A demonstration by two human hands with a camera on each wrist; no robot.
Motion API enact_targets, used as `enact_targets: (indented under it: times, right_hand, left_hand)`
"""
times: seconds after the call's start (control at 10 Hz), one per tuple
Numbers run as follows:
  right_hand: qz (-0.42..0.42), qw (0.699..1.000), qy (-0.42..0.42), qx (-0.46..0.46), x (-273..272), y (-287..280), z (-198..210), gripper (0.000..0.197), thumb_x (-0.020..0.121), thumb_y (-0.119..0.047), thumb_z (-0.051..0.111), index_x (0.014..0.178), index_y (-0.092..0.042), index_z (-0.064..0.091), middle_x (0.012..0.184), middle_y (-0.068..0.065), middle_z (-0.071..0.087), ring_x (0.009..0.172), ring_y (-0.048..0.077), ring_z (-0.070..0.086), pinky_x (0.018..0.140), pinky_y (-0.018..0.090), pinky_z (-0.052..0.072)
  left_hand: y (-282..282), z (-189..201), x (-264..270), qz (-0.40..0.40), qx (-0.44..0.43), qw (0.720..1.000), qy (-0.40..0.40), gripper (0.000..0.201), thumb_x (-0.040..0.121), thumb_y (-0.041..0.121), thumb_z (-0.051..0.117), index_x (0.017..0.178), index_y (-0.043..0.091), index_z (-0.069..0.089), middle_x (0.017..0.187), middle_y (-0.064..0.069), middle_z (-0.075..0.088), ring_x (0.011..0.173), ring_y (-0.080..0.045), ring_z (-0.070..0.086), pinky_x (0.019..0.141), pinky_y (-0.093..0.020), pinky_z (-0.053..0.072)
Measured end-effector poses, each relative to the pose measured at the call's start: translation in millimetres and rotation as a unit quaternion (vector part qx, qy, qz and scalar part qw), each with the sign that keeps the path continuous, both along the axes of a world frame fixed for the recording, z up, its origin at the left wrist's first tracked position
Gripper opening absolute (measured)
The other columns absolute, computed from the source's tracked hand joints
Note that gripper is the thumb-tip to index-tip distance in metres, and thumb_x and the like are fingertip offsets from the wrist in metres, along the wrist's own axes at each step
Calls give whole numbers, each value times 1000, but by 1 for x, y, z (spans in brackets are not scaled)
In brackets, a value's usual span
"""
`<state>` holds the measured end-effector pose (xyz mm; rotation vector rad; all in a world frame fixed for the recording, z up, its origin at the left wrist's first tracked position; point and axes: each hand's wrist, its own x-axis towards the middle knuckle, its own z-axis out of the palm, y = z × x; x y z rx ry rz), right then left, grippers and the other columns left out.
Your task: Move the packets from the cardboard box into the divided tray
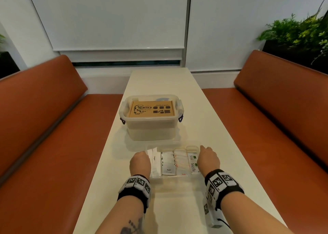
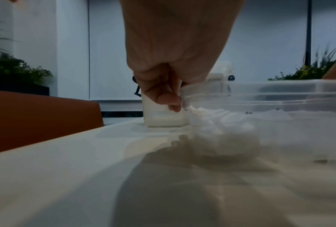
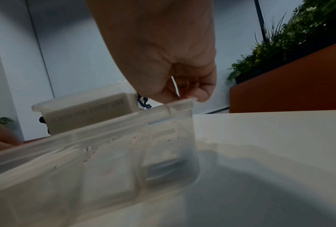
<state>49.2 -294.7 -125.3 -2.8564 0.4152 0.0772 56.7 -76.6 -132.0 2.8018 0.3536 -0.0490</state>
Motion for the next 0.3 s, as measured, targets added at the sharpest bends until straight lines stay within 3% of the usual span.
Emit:
enact_targets:
  times: [0.2,0.3]
  right_hand:
    - [6,1000,-10,12,3,0,5,37,92,-7,42,127,-13,47,117,8,53,105,24,55,80,29,46]
    - [8,997,-41,70,-8,-10,10,47,93,-12,43,139,-18,38,124,8,50,110,24,54,84,31,46]
  left_hand:
    - [3,5,3,5,-24,1000,-15,27,100,18,39,104,3,62,108,-11,64,97,-25,61,70,-25,38]
    - [2,11,-13,-2,-68,995,-76,41,100,35,37,131,11,49,127,-6,56,113,-22,54,87,-29,43]
